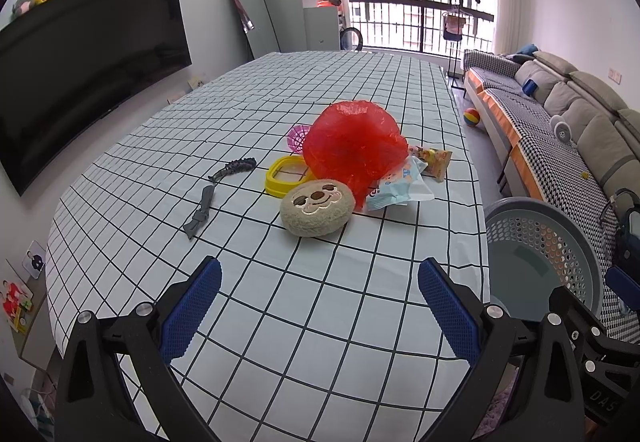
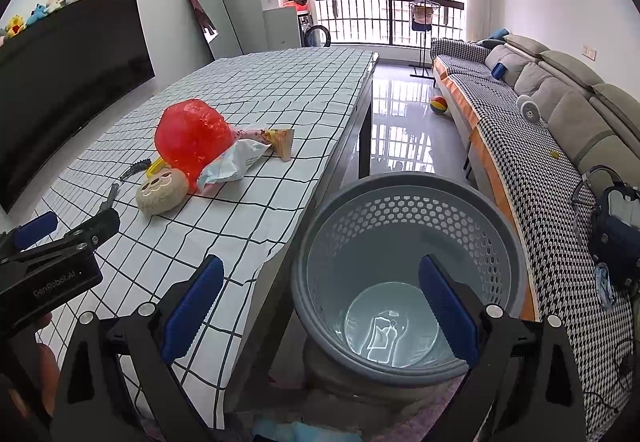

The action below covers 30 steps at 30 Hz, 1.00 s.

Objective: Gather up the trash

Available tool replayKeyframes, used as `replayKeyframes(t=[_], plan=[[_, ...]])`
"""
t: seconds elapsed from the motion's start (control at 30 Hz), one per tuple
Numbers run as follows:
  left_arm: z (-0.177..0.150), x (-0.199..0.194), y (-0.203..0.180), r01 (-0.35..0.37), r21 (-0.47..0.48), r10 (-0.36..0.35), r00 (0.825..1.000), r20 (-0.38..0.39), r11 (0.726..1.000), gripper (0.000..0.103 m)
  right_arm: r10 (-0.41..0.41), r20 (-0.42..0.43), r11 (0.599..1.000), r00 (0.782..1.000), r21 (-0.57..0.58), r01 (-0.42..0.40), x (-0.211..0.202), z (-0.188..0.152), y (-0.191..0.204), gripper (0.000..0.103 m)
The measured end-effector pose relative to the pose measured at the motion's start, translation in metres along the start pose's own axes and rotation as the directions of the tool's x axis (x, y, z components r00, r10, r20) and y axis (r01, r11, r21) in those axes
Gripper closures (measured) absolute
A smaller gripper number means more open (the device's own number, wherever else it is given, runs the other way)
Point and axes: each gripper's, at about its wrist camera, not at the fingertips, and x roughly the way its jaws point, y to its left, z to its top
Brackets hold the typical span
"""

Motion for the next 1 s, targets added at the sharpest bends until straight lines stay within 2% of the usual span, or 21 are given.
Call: replayKeyframes(t=[0.67, 1.0], plan=[[0.000, 0.000, 0.001, -0.002, -0.001, 0.002, 1.000, -0.004, 1.000, 0.006, 0.010, -0.008, 1.000, 1.000, -0.006, -0.011, 0.002, -0.002, -0.002, 0.010], [-0.004, 0.020, 0.015, -0.047, -0.008, 0.047, 0.998, -0.045, 0.999, 0.006, 0.078, -0.028, 0.997, 0.997, -0.023, -0.079, 0.024, 0.004, 0.004, 0.010]])
